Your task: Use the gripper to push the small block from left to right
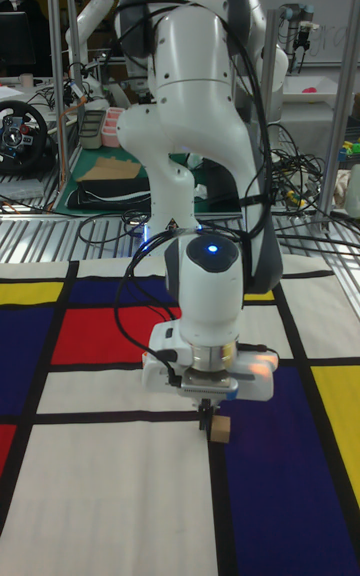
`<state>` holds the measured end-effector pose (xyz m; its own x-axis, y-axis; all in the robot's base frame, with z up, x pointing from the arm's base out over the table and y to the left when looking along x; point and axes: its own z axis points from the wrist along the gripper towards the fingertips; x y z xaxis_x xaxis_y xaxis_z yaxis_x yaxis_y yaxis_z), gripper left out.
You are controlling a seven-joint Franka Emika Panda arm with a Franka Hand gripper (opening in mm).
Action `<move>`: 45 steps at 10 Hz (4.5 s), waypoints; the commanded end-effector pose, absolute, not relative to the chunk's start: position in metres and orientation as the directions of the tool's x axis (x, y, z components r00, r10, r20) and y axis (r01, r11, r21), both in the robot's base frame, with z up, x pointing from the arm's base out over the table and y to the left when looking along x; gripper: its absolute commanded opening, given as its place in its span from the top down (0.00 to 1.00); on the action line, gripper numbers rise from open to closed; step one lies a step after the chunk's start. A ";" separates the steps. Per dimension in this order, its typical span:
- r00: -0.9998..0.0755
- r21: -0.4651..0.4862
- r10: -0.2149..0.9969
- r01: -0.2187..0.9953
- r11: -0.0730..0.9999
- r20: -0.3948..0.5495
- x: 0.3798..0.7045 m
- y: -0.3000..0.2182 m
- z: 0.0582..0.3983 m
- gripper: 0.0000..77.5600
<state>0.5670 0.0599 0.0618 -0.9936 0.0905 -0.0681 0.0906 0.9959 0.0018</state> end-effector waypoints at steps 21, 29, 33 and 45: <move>-0.990 -0.008 -0.021 -0.020 1.000 -0.140 0.580 0.091 0.066 1.00; -0.989 -0.012 -0.056 -0.055 0.998 -0.140 0.579 0.099 0.070 1.00; -0.989 -0.003 -0.046 -0.046 0.999 -0.142 0.579 0.102 0.073 1.00; -0.989 0.007 -0.050 -0.052 0.999 -0.140 0.574 0.122 0.067 1.00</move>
